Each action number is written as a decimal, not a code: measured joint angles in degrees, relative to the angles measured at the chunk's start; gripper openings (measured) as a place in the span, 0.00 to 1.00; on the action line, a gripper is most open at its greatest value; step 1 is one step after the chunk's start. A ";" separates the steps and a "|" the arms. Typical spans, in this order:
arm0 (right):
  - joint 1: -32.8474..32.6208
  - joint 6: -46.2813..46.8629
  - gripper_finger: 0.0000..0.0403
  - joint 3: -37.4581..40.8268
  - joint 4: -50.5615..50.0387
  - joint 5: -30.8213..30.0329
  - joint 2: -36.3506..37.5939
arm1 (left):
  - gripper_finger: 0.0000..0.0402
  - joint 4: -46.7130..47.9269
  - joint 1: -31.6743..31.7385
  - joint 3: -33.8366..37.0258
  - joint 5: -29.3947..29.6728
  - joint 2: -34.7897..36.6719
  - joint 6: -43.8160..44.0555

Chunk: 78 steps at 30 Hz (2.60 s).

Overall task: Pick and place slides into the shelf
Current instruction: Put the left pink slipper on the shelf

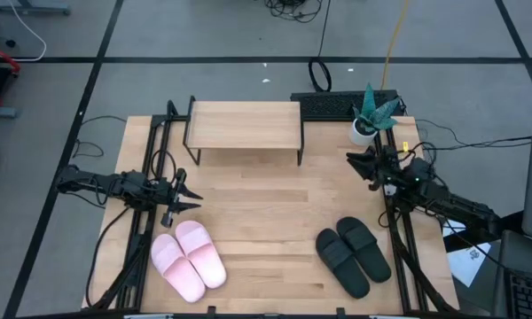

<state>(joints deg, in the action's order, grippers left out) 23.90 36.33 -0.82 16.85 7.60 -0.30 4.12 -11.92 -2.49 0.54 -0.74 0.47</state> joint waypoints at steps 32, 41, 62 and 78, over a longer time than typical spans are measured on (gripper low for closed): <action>-0.02 4.53 0.32 -15.42 36.76 10.70 -10.07 | 0.26 -39.86 0.24 0.03 -4.76 -0.01 15.79; -0.02 9.41 0.32 -21.12 36.37 16.86 -19.19 | 0.26 -41.84 0.24 0.03 -4.14 -0.01 29.76; -10.10 3.15 0.32 -29.45 38.18 16.15 -30.80 | 0.26 -32.03 0.15 -16.88 -5.41 -14.33 36.06; -22.52 -7.19 0.32 -36.72 38.22 16.06 -39.04 | 0.26 -5.92 -9.68 -46.18 -12.02 -39.91 43.73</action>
<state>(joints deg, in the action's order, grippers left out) 1.38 29.14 -37.54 55.07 23.65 -39.34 -1.80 -21.61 -48.67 -11.49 -40.66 44.20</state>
